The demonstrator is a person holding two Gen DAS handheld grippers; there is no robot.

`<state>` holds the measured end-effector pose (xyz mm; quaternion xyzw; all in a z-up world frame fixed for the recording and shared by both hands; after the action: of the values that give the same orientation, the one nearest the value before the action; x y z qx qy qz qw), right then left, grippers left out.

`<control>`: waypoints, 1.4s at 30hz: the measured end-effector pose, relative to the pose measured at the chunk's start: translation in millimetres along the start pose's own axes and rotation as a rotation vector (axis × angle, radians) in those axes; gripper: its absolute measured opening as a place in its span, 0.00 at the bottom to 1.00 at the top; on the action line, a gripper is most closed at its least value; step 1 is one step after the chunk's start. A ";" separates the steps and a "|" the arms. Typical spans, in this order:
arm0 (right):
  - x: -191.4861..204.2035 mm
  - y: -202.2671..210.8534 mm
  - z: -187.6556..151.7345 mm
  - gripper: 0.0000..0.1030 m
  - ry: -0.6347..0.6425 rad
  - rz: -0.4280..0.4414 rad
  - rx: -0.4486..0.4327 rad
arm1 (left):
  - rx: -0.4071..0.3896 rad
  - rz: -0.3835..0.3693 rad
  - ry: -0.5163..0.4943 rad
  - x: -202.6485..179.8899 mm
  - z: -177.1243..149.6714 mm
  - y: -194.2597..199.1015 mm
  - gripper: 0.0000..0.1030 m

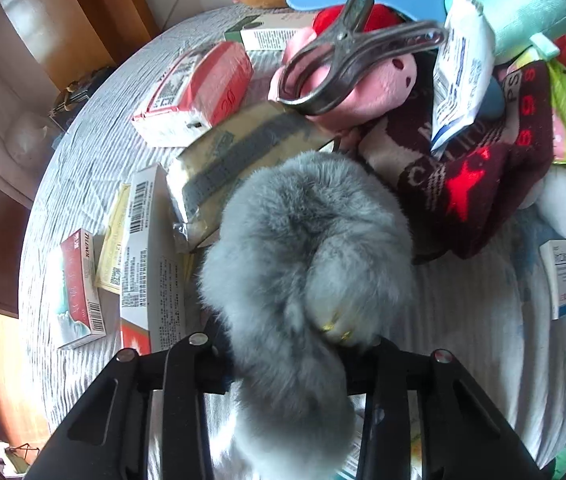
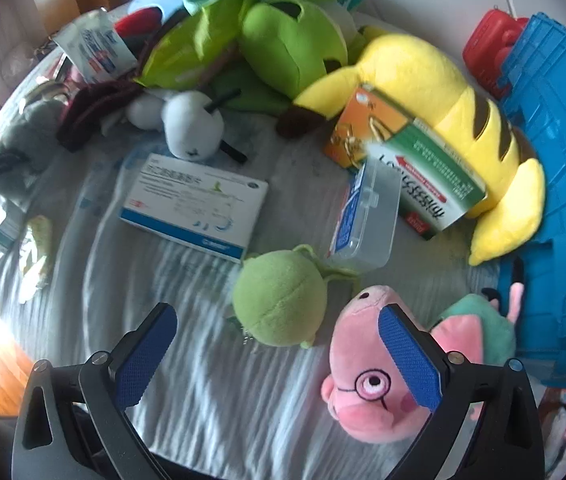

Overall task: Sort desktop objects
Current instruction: 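Grasp the grey fluffy plush with the left tool while the right tool grasps the green ball plush, then adjust the grip on the grey fluffy plush with the left tool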

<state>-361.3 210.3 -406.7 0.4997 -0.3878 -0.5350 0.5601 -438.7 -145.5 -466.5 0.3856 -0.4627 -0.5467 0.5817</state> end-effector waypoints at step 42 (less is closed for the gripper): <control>-6.3 -23.4 7.2 0.59 -0.001 -0.003 0.048 | -0.100 -0.035 0.027 8.4 5.9 66.2 0.31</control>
<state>-374.1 217.1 -427.4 0.5134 -0.4001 -0.5266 0.5469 -426.2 -146.6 -400.7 0.3715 -0.4199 -0.5742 0.5967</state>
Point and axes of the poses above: each gripper's, at about its wrist camera, not at the fingertips, and y roughly against the way its jaws point, x to its left, z to its top, the point moved 9 cm from there along -y, roughly the way its jaws point, and after that the axes turned 6 degrees about x, right-handed, at the moved point
